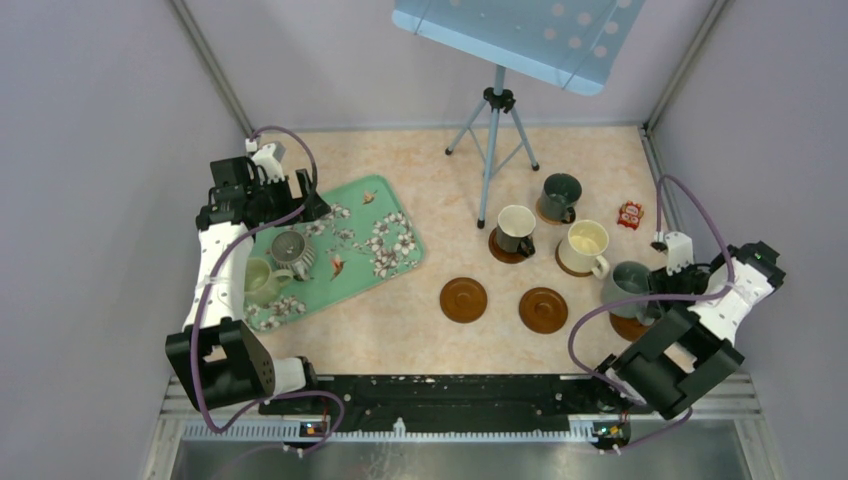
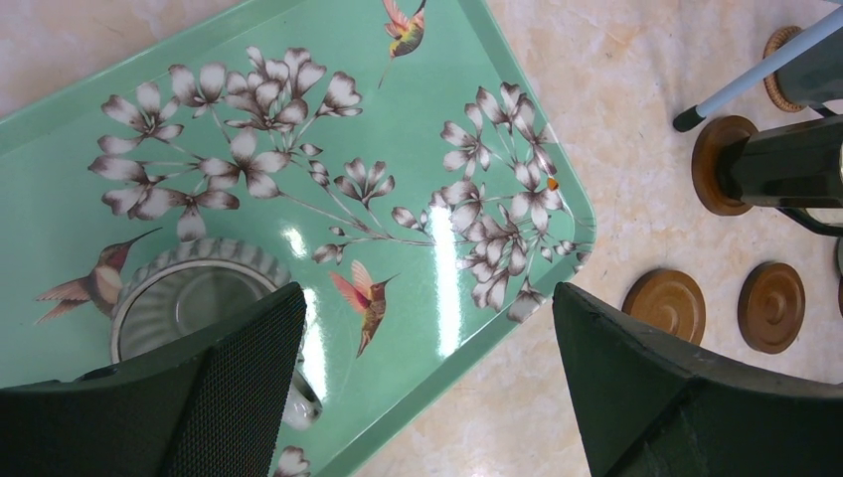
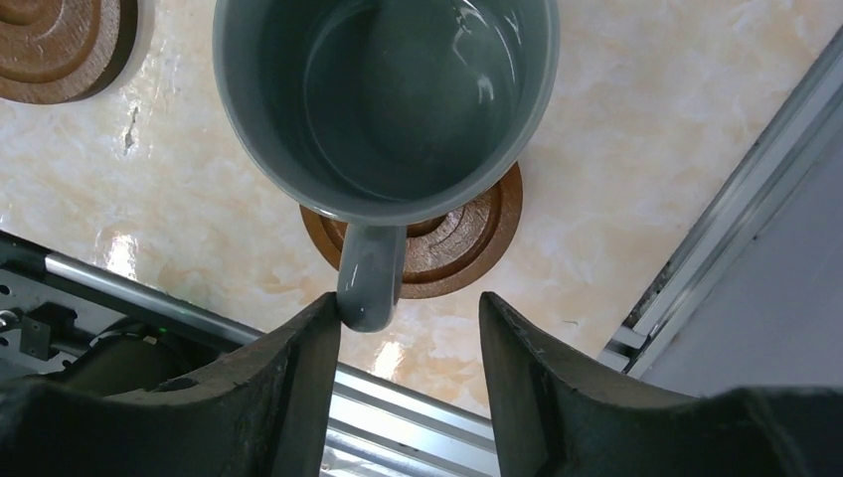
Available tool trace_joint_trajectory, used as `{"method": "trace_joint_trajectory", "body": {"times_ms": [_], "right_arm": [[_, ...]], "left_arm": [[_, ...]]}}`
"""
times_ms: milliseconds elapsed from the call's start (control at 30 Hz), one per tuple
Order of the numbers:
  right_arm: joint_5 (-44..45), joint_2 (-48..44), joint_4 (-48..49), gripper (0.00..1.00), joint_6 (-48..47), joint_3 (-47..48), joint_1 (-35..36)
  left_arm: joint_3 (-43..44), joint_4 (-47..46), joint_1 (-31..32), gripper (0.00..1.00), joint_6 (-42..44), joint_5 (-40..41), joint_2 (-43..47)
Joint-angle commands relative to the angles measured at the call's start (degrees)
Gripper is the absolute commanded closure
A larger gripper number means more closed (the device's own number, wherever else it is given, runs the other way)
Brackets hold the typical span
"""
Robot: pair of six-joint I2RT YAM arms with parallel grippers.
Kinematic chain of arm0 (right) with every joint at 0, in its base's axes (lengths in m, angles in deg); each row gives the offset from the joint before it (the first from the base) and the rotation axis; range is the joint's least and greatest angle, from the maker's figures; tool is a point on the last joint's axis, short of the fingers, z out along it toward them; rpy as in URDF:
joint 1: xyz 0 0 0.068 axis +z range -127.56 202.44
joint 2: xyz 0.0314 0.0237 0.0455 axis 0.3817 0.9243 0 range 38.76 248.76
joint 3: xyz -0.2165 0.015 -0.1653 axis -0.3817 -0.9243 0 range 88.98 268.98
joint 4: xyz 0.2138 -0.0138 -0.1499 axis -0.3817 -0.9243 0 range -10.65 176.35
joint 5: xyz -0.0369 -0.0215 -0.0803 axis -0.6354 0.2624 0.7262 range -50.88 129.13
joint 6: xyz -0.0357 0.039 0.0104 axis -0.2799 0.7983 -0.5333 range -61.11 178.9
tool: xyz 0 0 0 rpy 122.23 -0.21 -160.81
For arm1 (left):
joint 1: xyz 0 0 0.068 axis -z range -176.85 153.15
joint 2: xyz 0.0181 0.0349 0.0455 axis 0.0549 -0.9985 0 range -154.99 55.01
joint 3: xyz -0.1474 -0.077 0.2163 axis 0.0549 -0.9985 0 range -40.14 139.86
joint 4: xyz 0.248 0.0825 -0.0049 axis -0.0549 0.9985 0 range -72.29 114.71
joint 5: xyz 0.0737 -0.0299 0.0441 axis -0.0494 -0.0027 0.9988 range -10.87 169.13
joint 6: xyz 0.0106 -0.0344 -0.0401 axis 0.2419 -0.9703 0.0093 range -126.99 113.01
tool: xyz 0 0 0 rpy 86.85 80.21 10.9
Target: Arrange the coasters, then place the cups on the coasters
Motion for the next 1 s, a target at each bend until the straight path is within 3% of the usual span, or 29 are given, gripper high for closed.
{"method": "trace_joint_trajectory", "body": {"times_ms": [0, 133, 700, 867, 967], "right_arm": [[-1.13, 1.99, 3.36, 0.50, 0.64, -0.37, -0.15], [-1.29, 3.27, 4.26, 0.57, 0.04, -1.54, -0.15], [5.27, 7.10, 9.43, 0.63, 5.18, -3.54, 7.06], [5.21, 6.53, 10.85, 0.75, 4.66, -5.56, 7.06], [4.81, 5.15, 11.54, 0.89, 4.01, -7.09, 7.06]], "left_arm": [[1.46, -2.79, 0.25, 0.01, -1.20, -0.75, 1.86], [1.42, -2.88, 0.25, 0.01, -1.30, -0.49, 1.88], [1.32, -3.48, 0.25, 0.01, -1.56, -0.57, 1.22], [1.50, -3.67, 0.25, 0.01, -1.91, -0.98, 0.89], [1.52, -3.34, 0.25, 0.01, -1.85, -1.12, 0.78]]}}
